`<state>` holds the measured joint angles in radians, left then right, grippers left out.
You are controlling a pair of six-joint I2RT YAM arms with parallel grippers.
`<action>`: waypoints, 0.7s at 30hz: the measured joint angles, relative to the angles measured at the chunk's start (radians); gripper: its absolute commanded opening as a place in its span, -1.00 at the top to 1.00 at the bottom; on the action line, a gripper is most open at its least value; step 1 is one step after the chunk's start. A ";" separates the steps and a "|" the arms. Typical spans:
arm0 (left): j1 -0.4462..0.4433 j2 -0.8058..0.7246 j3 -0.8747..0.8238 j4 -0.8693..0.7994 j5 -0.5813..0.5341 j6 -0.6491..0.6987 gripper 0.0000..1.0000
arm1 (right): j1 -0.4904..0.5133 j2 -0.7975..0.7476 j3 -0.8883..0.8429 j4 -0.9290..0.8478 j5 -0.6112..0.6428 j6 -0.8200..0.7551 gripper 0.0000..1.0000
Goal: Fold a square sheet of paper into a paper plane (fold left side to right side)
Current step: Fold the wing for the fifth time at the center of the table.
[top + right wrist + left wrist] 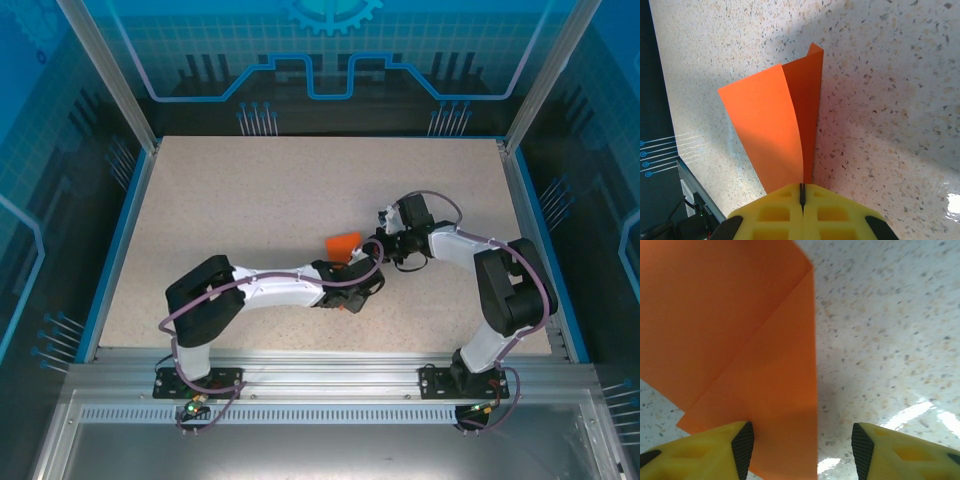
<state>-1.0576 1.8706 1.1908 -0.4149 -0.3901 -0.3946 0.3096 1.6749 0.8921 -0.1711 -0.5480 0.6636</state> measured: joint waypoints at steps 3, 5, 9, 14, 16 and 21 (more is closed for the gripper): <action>0.000 0.016 0.000 -0.012 -0.017 -0.006 0.05 | 0.005 0.002 0.003 -0.011 0.011 0.000 0.96; 0.000 0.023 0.000 -0.018 -0.025 -0.013 0.13 | 0.011 0.006 0.010 -0.019 0.016 -0.001 0.96; 0.000 0.029 0.003 -0.027 -0.033 -0.019 0.24 | 0.020 0.016 0.026 -0.030 0.023 -0.001 0.93; 0.000 0.032 0.010 -0.026 -0.033 -0.019 0.30 | 0.026 0.021 0.042 -0.049 0.035 -0.002 0.91; 0.000 0.035 0.013 -0.026 -0.033 -0.019 0.30 | 0.028 0.026 0.049 -0.057 0.044 -0.003 0.91; 0.000 0.042 0.013 -0.027 -0.033 -0.019 0.36 | 0.031 0.034 0.051 -0.066 0.052 -0.005 0.89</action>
<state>-1.0580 1.9125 1.2037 -0.4416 -0.4232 -0.4137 0.3405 1.7088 0.9428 -0.2375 -0.4961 0.6586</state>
